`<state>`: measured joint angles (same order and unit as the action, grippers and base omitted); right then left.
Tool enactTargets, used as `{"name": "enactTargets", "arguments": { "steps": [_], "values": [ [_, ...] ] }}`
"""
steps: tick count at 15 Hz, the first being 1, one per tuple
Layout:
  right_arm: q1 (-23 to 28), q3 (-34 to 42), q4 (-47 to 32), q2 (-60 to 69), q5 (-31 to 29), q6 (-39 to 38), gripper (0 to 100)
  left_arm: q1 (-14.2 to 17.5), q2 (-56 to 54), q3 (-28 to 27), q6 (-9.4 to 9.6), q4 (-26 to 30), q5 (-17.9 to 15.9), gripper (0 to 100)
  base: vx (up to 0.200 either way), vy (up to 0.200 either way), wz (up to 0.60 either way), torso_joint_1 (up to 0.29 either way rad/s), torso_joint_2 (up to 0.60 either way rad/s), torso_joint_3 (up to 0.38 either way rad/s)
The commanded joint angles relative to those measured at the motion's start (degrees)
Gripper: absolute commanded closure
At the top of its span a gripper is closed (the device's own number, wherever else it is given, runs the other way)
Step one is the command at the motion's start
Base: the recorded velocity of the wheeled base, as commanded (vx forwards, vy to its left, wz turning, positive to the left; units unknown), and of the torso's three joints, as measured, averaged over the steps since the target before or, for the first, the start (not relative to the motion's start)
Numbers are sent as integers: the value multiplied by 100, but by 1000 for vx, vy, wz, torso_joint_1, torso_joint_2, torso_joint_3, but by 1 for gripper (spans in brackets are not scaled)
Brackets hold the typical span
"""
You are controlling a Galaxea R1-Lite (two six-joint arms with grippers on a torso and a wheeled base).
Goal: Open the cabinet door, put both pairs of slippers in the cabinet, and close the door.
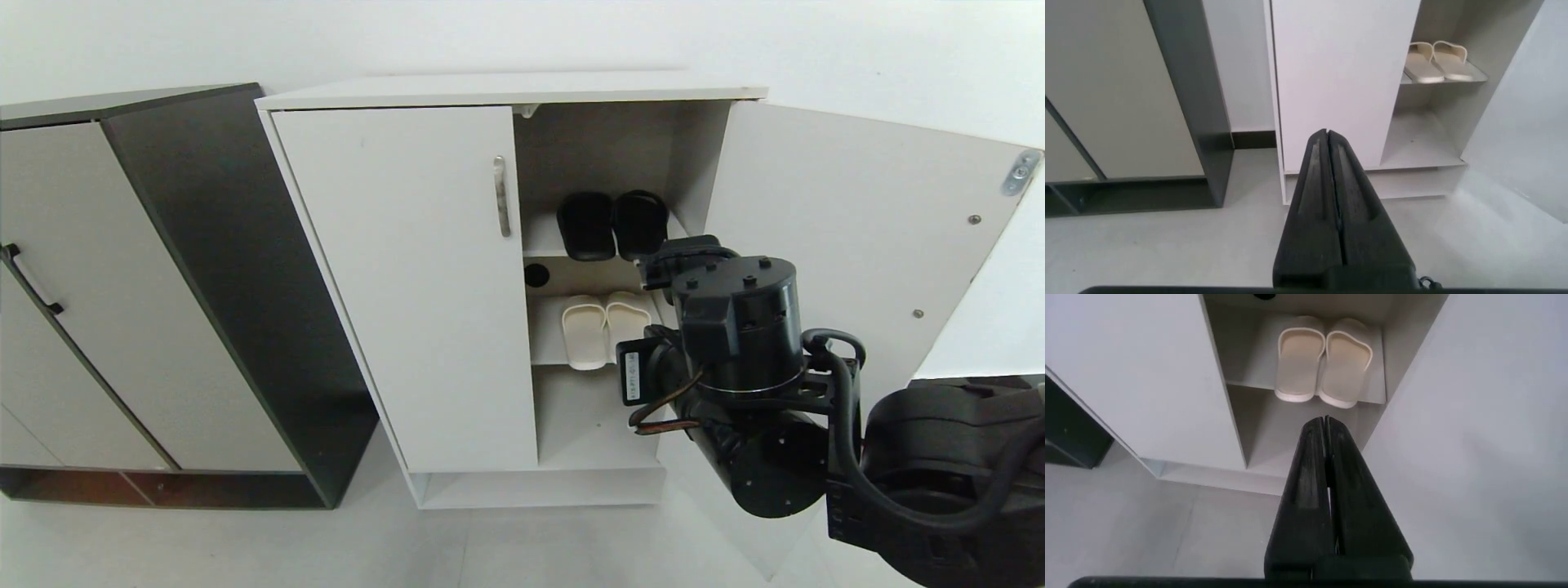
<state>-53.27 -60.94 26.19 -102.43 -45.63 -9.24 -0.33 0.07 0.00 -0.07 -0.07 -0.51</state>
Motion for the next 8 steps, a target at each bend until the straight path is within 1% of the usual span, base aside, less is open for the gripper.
{"name": "enactTargets", "arguments": {
  "steps": [1, 8],
  "values": [
    [1, 3, 1, -14, 1, 1, 100, -2, 1, 0, -1, -1, -2, 100, 0, 0, 0, 0, 0, 0],
    [63, 12, -8, -102, 1, 1, 100, -2, 1, 0, -1, -1, -2, 100, 0, 0, 0, 0, 0, 0]
  ]
}}
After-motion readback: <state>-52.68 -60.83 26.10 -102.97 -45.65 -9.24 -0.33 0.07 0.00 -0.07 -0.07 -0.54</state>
